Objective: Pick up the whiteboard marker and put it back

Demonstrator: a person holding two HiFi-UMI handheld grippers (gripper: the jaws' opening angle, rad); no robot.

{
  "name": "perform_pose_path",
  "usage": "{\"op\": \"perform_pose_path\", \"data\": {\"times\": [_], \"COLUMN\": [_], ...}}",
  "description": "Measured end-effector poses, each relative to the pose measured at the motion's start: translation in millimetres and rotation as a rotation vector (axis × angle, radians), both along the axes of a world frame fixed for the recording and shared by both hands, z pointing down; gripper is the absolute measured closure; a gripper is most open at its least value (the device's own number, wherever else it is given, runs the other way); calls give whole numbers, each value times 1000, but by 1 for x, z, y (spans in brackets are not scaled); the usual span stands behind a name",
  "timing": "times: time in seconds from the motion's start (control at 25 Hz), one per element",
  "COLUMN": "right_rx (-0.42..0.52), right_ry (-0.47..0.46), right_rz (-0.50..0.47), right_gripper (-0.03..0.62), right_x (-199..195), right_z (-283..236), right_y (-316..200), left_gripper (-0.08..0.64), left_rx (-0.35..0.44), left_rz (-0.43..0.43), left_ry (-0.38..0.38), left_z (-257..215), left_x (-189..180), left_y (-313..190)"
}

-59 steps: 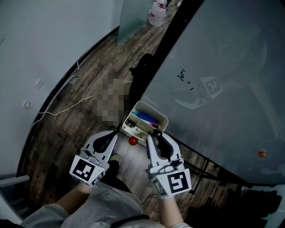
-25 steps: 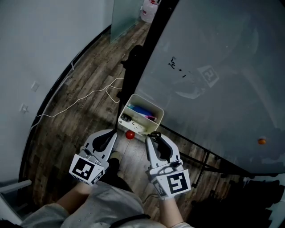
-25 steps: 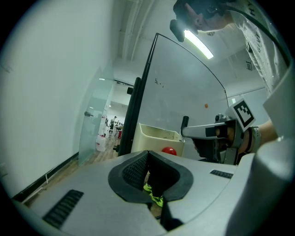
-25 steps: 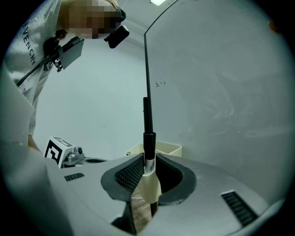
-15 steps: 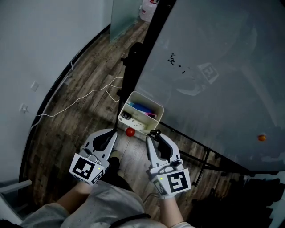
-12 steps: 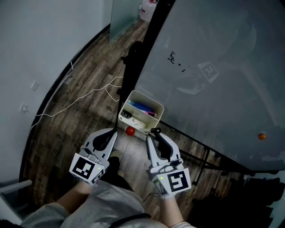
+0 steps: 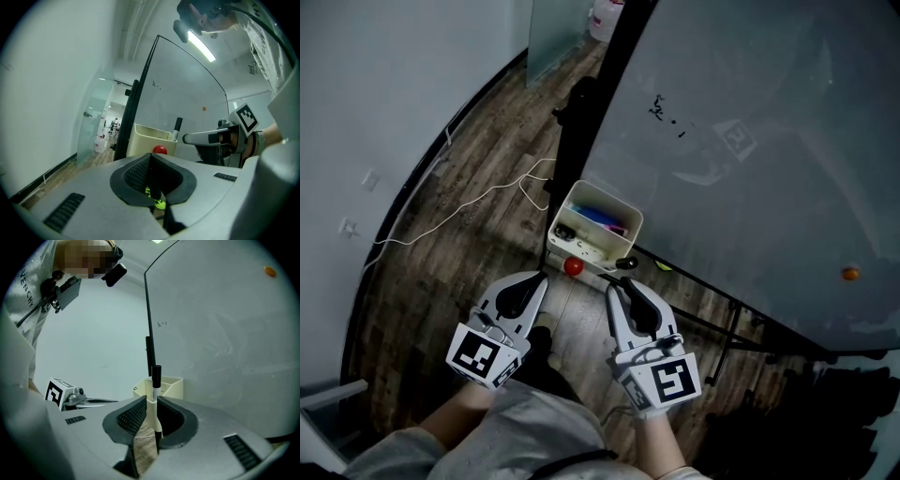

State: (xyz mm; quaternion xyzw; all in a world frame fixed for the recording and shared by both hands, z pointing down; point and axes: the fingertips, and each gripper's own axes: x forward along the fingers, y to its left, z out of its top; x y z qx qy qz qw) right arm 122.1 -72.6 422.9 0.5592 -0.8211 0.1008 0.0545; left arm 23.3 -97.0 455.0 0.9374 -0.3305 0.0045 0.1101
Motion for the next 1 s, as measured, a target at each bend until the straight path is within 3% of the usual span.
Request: {"op": "perform_pose_path", "data": {"times": [0.68,1.0], "right_rx": [65,33], "right_ry": [-27,0], "right_rz": [-82,-76], "right_gripper": [565,569], "right_x": [-31,-29], "right_z": [-17,-18], "right_y": [29,40], "left_gripper": [545,545], "left_rx": [27,73], "left_rz": [40,74], "left_ry": [13,9], "left_z": [-14,-28], "left_x": [1,8], "left_y": [29,40]}}
